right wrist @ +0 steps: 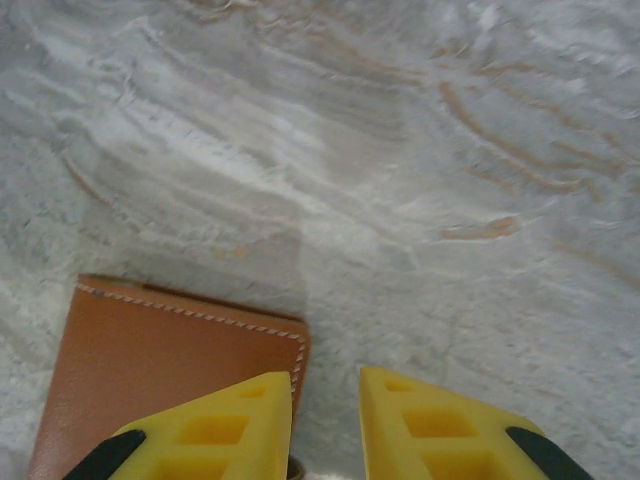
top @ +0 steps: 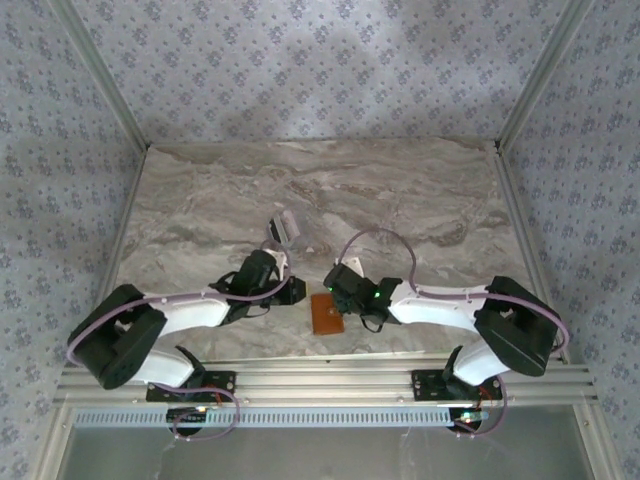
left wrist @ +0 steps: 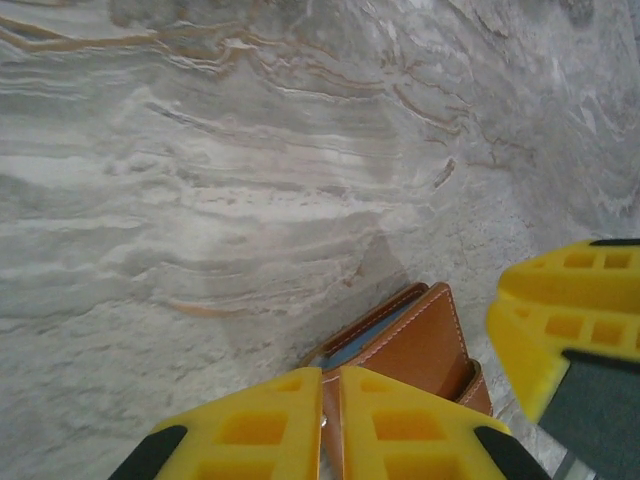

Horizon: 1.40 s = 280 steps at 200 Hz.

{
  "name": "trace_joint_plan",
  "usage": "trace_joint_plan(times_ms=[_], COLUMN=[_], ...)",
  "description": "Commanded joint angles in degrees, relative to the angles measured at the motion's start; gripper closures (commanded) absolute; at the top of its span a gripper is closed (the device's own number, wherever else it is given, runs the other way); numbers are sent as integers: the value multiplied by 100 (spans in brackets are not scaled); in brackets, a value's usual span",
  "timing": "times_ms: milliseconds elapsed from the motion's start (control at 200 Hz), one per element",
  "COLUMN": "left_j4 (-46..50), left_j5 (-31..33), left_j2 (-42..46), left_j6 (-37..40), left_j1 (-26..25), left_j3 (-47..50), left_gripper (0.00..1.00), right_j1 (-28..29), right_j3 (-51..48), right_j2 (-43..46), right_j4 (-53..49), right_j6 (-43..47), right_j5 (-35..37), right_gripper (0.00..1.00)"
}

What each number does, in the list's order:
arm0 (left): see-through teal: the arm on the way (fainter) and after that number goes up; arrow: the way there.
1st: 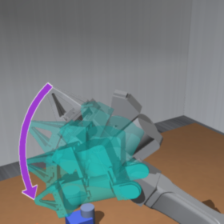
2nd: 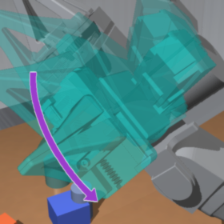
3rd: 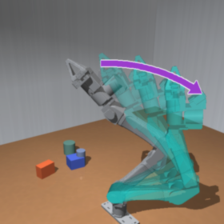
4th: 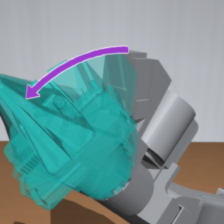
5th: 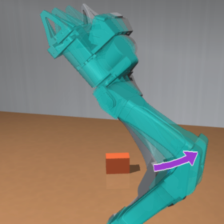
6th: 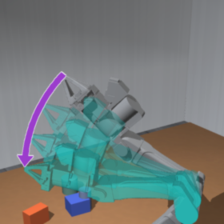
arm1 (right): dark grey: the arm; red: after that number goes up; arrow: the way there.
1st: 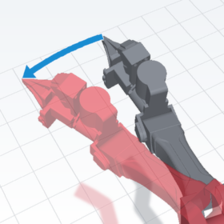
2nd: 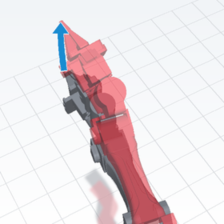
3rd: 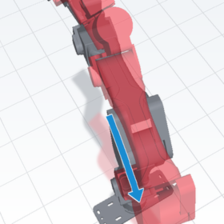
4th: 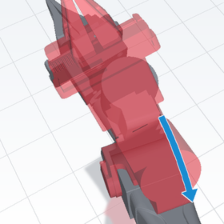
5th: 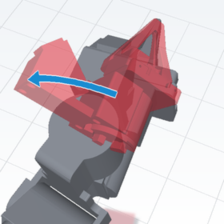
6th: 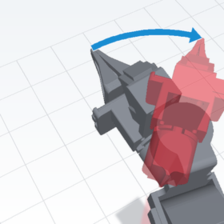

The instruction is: Put the credit cards into the card holder

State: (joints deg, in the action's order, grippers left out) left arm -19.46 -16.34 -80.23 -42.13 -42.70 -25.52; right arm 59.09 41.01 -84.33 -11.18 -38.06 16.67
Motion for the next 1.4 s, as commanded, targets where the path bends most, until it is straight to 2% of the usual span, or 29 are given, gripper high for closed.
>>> trace_joint_plan(times_ms=[0, 340, 660, 770, 984, 1069, 1169, 1394], left_j4=[-391, -585, -268, 146, 865, 1093, 898, 223], left_j5=[-38, -38, 225, 210, -126, -19, -53, -295], left_j2=[-261, -905, -997, -923, -643, -387, -285, -659], left_j6=[-21, -41, -2, 38, 199, 327, 235, 120], left_j1=[-99, -283, -333, -149, 716, 737, 719, 684], left_j3=[-315, -506, -653, -950, -1437, -1394, -1100, -785], left_gripper=[88, 91, 92, 92, 92, 90, 90, 91], right_j1=[181, 614, 324, 155, -311, -373, -345, -190], right_j3=[-29, -150, -9, 124, 206, 179, 115, 140], right_j2=[-100, -168, -1133, -1461, -1821, -1817, -1678, -1267], right_j4=[59, -7, 484, 676, 1040, 1143, 1126, 704], right_j6=[-164, -289, -196, -176, -498, -556, -582, -381], right_j5=[-54, 73, -201, -269, -140, -78, 44, 298], right_gripper=[74, 75, 77, 78, 81, 82, 81, 72])
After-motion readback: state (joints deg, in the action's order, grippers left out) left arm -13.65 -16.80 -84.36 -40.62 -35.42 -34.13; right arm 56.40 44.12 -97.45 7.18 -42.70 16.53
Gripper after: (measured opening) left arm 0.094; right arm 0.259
